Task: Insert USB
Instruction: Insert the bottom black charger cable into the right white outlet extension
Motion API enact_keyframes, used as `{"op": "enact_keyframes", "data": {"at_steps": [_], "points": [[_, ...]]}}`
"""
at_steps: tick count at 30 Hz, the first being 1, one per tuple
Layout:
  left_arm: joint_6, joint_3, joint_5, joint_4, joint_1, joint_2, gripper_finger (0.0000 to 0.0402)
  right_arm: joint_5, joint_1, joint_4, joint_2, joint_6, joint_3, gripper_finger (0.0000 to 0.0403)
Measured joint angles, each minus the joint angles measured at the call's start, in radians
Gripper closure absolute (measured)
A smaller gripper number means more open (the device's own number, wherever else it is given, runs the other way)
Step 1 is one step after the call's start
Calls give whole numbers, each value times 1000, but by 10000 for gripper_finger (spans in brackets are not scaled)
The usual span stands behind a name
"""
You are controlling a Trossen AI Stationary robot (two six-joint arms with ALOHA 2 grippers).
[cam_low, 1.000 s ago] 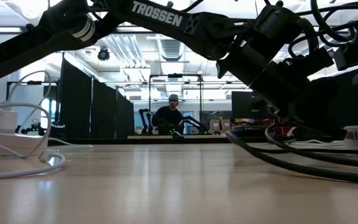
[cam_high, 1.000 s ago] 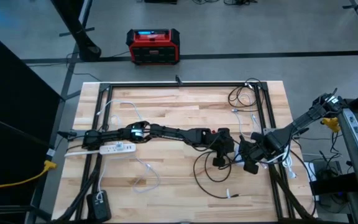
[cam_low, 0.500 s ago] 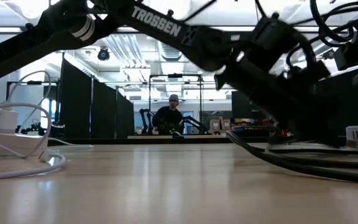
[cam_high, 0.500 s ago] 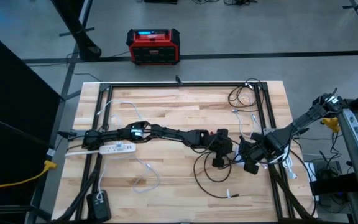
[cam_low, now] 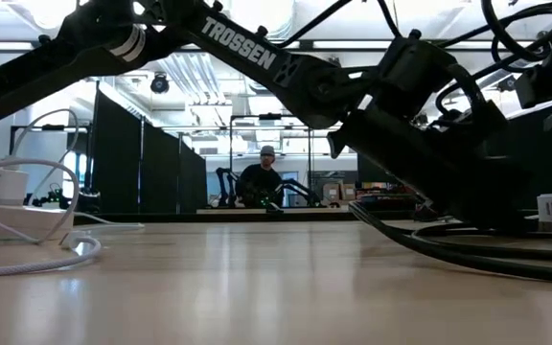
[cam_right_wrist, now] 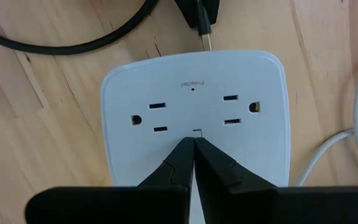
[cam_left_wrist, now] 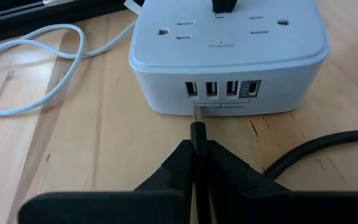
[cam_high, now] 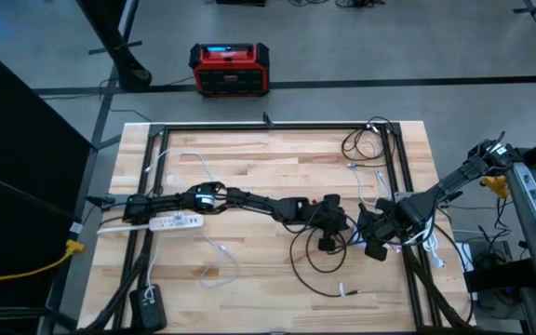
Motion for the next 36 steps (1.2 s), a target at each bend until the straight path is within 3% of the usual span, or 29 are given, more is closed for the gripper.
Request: {"op": "enact_keyframes", "data": {"at_steps": [28, 36], "points": [[57, -5, -3, 11, -6, -43, 380, -4, -1, 7, 0, 8, 0, 403], [65, -7, 2, -10, -6, -51, 380, -26, 37, 70, 0, -103, -1, 403]]}}
